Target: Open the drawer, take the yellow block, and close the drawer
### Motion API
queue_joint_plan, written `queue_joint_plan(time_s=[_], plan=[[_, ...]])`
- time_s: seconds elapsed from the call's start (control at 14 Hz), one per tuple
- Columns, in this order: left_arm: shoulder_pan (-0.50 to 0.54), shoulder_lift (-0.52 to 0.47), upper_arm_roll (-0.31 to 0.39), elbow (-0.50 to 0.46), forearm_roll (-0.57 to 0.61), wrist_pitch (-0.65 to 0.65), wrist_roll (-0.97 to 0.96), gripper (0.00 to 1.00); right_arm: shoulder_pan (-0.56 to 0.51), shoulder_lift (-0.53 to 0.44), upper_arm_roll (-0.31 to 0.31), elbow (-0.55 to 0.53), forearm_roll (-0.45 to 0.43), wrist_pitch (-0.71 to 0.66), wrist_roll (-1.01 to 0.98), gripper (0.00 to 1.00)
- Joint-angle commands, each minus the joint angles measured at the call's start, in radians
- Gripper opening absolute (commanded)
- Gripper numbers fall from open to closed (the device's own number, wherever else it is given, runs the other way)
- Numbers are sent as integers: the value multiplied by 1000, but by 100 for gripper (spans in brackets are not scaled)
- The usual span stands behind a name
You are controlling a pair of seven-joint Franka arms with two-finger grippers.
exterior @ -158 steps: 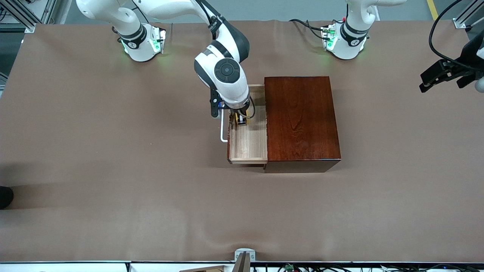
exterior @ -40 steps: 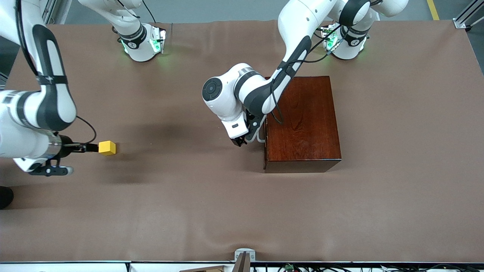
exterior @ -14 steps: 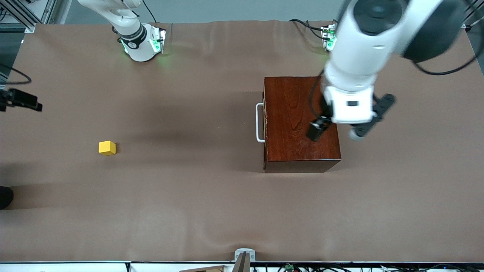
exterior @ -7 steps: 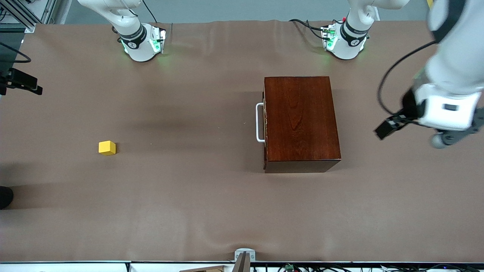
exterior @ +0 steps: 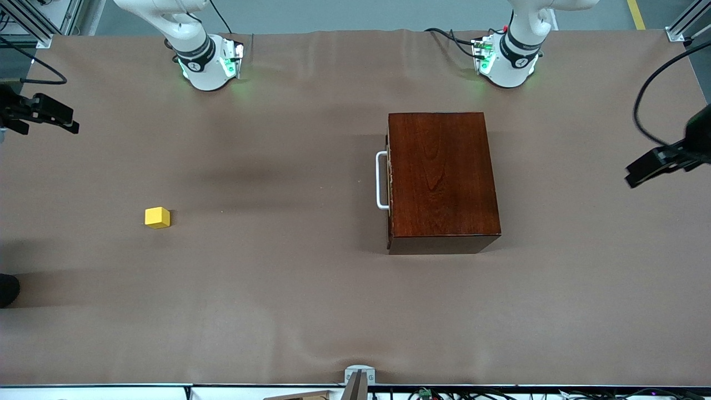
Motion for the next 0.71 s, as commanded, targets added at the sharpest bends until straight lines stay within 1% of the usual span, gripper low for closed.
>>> queue_joint_plan(time_s=[0.0, 0.07, 0.28, 0.43, 0.57, 0.64], plan=[[63, -93, -10, -105, -58, -3, 118, 100, 5, -32, -5, -35, 10, 19, -5, 100], [85, -110, -10, -122, -66, -3, 164, 100, 7, -32, -3, -34, 10, 19, -5, 100], [87, -142, -6, -159, -56, -6, 174, 100, -2, -29, -3, -35, 10, 13, -5, 100], [96, -144, -3, -160, -50, -6, 174, 100, -1, -27, -3, -32, 13, 16, -5, 100], [99, -136, -4, -163, 2, -6, 176, 100, 1, -27, -2, -32, 16, 16, -5, 100], [99, -135, -6, -163, 2, -6, 176, 100, 2, -27, -2, -32, 16, 15, -5, 100]])
